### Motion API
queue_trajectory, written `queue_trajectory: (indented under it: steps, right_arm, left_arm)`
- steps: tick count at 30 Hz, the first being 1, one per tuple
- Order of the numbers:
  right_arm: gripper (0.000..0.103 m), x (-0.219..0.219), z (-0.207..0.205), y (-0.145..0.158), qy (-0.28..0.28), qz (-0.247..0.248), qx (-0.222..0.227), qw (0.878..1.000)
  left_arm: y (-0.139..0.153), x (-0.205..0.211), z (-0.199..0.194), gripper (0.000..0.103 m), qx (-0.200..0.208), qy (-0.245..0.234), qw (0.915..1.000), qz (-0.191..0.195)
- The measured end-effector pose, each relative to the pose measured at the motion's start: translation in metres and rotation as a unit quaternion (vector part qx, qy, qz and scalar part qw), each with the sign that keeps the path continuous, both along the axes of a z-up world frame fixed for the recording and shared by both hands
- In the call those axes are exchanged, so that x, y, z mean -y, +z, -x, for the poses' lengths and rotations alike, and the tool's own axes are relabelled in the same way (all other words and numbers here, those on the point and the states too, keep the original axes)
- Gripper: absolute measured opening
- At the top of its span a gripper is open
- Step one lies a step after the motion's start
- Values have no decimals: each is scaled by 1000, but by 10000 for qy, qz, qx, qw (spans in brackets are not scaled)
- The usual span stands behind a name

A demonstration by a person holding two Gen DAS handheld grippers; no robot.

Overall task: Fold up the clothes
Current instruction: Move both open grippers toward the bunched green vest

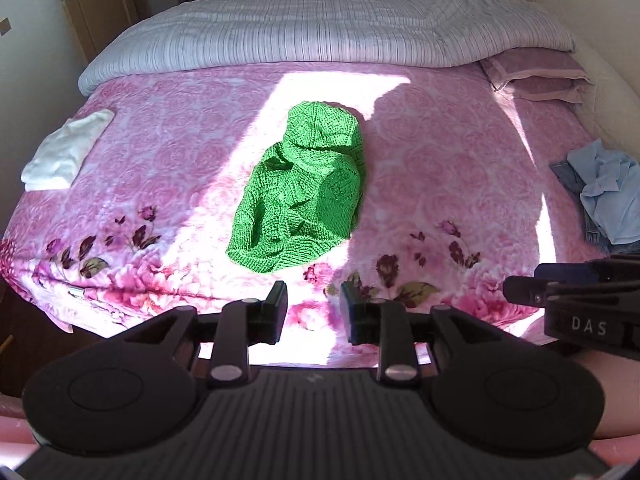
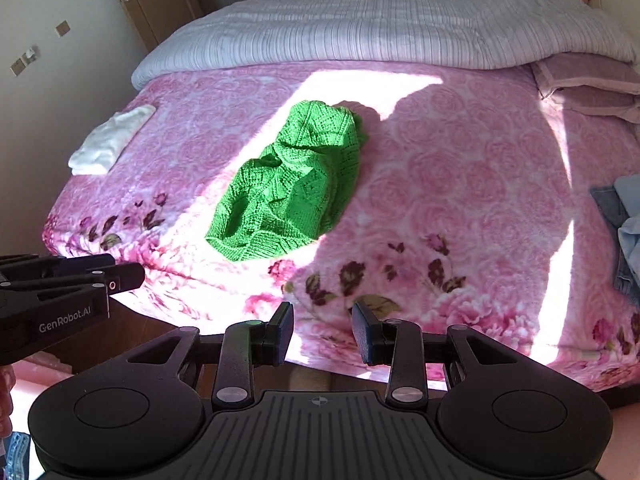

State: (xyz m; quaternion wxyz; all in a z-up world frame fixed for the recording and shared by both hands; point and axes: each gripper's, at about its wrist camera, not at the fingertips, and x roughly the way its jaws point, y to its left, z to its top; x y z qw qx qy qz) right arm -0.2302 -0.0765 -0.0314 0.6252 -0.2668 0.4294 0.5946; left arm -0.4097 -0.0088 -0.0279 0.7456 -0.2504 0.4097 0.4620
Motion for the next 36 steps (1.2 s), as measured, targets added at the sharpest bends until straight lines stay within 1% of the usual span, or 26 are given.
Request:
queue_trajectory:
  steps: [6, 10, 15, 22, 27, 32, 36]
  right_arm:
    - [36, 4, 6, 2, 36, -89, 39, 9999]
    - [36, -2, 11, 3, 126, -162, 56, 9998]
    - [36, -10, 17, 7, 245, -262, 96, 9993]
    - [36, -13, 29, -1, 473, -262, -9, 9985]
    - [36, -13, 30, -4, 561, -290, -79, 9980]
    - [36, -16, 15, -4, 350, -304, -69, 9989]
    - [36, -20, -2, -6, 81, -275, -30, 9996]
  left_arm:
    - [1, 3, 6, 25, 1, 19, 10000, -69]
    - [1, -1, 16, 26, 32, 180, 9998, -80]
    - [7, -6, 31, 26, 87, 423, 9989, -191]
    - [8, -2, 47, 26, 6, 740, 9970, -229]
    - [9, 0, 48, 26, -32, 807, 9964, -240]
    - [4, -10, 38, 26, 24, 704, 9974, -171]
    - [-4, -28, 30, 26, 72, 615, 9981, -64]
